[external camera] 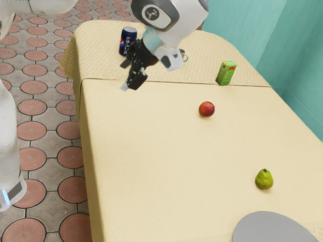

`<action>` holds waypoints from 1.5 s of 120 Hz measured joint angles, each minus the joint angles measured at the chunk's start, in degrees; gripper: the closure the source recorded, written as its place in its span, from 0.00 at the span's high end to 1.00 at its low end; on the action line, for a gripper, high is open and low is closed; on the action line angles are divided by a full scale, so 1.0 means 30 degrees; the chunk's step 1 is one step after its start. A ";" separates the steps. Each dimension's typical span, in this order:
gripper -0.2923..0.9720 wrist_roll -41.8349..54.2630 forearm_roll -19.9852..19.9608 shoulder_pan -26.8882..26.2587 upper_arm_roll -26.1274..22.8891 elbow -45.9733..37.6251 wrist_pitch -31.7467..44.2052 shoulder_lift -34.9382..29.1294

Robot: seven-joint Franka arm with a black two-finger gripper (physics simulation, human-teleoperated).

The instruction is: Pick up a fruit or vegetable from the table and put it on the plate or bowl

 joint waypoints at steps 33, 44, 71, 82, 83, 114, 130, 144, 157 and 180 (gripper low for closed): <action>0.77 -0.0894 0.2407 -0.0346 0.0164 0.9296 0.9283 0.9729; 0.77 -0.0381 0.2592 0.0337 0.1639 1.2841 1.0562 1.3125; 0.77 0.1088 0.0963 0.1694 0.2576 1.6515 1.2086 1.7136; 0.77 0.1659 -0.0338 0.2048 0.2550 1.6787 1.2361 1.7718; 0.77 0.1709 -0.0457 0.2064 0.2547 1.6795 1.2380 1.7763; 0.77 0.2910 -0.2053 0.2756 0.2636 1.6673 1.2690 1.8445; 0.77 0.3339 -0.2261 0.2897 0.2636 1.6719 1.2736 1.8887; 0.77 0.3674 -0.2285 0.3115 0.2558 1.9703 1.2764 2.0819; 0.77 0.3935 -0.2312 0.3150 0.2481 2.0856 1.2829 2.1648; 0.77 0.4302 -0.2345 0.3109 0.2420 2.1192 1.2902 2.1888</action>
